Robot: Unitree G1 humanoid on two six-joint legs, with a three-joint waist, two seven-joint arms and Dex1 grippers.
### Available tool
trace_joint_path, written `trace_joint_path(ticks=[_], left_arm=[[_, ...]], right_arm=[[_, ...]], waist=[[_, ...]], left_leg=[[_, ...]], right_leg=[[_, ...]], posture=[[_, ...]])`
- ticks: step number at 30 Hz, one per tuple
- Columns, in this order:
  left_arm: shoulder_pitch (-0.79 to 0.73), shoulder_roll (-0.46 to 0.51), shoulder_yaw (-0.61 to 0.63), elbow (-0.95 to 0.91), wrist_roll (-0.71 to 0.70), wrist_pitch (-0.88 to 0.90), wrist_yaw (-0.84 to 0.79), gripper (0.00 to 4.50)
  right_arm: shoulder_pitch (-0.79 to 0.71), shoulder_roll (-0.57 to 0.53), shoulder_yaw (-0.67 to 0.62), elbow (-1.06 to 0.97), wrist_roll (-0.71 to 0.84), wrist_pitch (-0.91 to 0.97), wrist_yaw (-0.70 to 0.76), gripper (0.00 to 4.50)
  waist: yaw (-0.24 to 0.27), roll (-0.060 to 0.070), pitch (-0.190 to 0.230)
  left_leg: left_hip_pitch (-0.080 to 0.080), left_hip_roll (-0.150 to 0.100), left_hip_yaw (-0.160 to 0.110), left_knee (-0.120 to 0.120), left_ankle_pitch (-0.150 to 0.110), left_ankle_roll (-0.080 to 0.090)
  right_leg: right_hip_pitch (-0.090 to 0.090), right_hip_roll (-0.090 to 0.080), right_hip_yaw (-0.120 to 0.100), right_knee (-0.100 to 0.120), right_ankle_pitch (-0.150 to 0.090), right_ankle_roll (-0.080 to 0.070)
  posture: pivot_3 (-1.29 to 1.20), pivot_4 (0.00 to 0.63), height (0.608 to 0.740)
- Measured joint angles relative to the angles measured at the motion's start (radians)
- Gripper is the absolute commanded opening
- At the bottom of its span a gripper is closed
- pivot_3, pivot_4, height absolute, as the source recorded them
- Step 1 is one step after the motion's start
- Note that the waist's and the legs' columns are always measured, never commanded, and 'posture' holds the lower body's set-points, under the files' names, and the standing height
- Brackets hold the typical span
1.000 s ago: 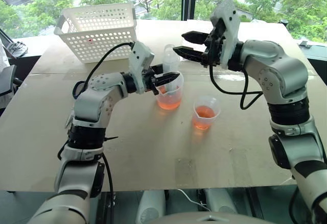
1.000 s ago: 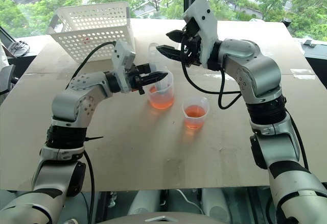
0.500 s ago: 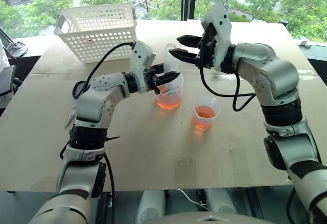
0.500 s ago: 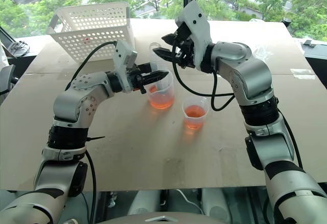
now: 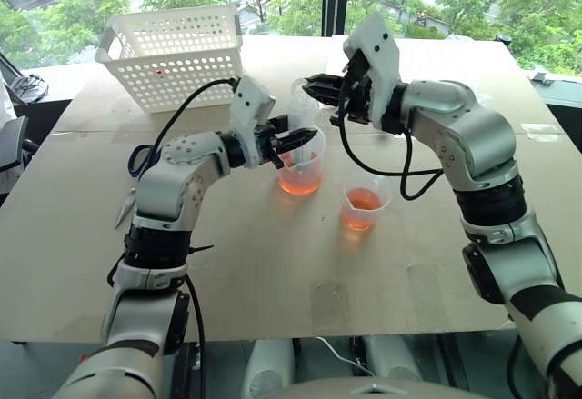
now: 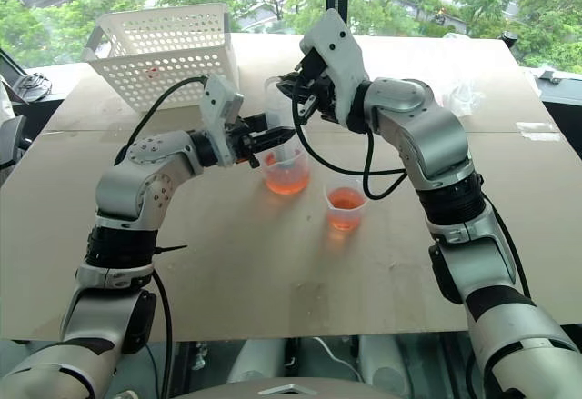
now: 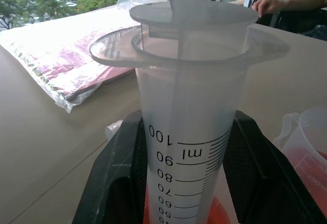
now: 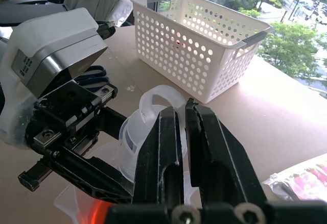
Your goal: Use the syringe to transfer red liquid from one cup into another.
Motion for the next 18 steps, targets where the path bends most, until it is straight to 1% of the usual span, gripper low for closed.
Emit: trace_joint_path(ticks=[10, 18], left_arm=[[0.005, 0.002, 0.010, -0.006, 0.000, 0.004, -0.001, 1.44], [0.002, 0.007, 0.020, -0.019, 0.000, 0.018, -0.001, 1.44]], right_arm=[[-0.009, 0.012, 0.008, 0.043, -0.016, -0.070, 0.006, 0.01], [-0.036, 0.008, 0.008, 0.069, -0.016, -0.077, 0.026, 0.01]], waist=[[0.000, 0.000, 0.000], [0.000, 0.000, 0.000]], left_leg=[[0.000, 0.000, 0.000, 0.000, 0.000, 0.000], [0.000, 0.000, 0.000, 0.000, 0.000, 0.000]], right_leg=[[0.000, 0.000, 0.000, 0.000, 0.000, 0.000], [0.000, 0.000, 0.000, 0.000, 0.000, 0.000]], posture=[[0.00, 0.150, 0.740], [0.00, 0.150, 0.740]])
